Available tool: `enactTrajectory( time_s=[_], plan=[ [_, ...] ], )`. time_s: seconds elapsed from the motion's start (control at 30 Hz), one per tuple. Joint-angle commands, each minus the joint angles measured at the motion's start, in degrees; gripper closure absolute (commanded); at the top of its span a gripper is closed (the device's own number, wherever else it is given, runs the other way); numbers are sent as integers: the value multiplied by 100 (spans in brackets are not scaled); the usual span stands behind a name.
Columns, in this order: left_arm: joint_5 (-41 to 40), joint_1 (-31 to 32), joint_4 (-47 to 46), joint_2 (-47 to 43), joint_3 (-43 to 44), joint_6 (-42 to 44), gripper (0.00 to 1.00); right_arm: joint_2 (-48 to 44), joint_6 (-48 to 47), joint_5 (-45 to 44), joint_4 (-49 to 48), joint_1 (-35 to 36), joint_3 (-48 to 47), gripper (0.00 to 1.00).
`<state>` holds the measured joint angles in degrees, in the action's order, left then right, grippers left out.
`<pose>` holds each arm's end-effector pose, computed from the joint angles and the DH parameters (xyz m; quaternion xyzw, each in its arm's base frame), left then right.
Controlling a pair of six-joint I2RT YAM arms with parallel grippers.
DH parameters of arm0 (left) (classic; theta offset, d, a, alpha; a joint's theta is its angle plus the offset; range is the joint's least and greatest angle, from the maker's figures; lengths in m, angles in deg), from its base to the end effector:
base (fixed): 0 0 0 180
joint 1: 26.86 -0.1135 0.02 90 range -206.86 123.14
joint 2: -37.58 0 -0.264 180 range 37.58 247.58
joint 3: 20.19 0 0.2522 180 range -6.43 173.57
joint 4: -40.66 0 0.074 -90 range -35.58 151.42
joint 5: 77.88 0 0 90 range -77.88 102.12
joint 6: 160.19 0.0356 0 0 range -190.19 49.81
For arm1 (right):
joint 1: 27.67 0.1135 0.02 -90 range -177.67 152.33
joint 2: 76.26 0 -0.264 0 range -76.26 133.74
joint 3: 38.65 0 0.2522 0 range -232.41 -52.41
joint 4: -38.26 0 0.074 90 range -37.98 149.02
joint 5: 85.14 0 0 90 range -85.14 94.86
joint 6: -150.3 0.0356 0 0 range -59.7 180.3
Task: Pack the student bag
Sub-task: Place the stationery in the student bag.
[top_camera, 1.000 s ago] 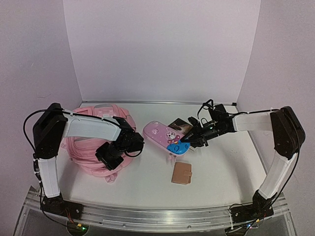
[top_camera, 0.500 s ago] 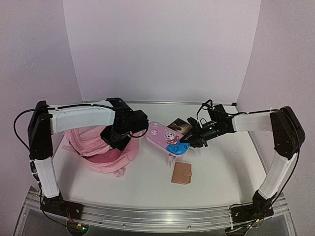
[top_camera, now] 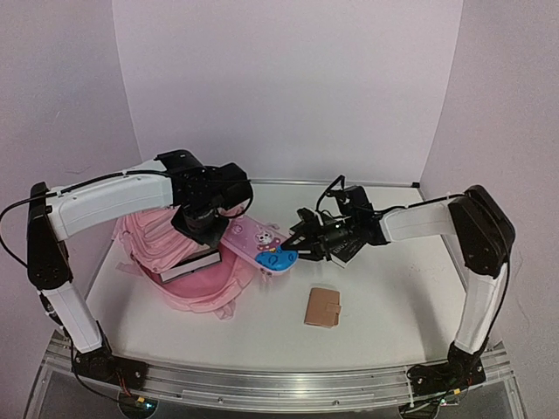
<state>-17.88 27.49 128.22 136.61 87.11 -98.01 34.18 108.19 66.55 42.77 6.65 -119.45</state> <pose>0.2071 -0.2582 0.3075 0.1972 0.9416 0.1350 0.2373 0.3181 0.2551 0.1851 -0.1488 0.7816 0.6057 0.0051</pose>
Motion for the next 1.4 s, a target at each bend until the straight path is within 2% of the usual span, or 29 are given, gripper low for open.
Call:
enactTrajectory(
  time_s=[0.0,0.13,0.23,0.43,0.67,0.77,0.87,0.93,1.03,1.07,1.17,1.23,1.3,1.37],
  plan=[
    [-104,50,-513,-246,507,101,100,801,2265,-297,-2303,222,-675,100],
    [-26,51,-655,-347,525,165,100,1655,4126,-452,-4189,407,-994,100],
    [144,51,-895,-477,416,279,100,2074,4410,-721,-4607,449,-1384,100],
    [228,50,-889,-541,300,272,100,2517,3611,-1144,-3626,452,-2432,100],
    [283,49,-896,-662,204,242,100,2840,1886,-1533,-1536,452,-3421,98],
    [295,48,-903,-682,178,239,100,2890,1036,-1820,-737,461,-3673,80],
    [311,46,-904,-664,129,209,100,2855,711,-1863,-432,463,-3721,62],
    [295,47,-912,-640,93,168,100,2725,401,-1876,-106,463,-3745,53],
    [273,22,-897,-610,68,53,100,2360,-106,-1937,273,461,-3622,34],
    [280,10,-880,-610,64,17,100,2215,-307,-1982,427,461,-3546,32],
    [311,-47,-894,-665,3,-71,100,1901,-807,-2167,872,455,-3361,38],
    [386,-77,-994,-746,-82,-76,100,1772,-1016,-2191,916,452,-3215,47],
    [441,-86,-1076,-794,-144,-59,100,1814,-1021,-2073,916,452,-3189,57],
    [463,-89,-1100,-797,-157,-39,100,2017,-860,-1897,916,455,-3322,60]
  ],
)
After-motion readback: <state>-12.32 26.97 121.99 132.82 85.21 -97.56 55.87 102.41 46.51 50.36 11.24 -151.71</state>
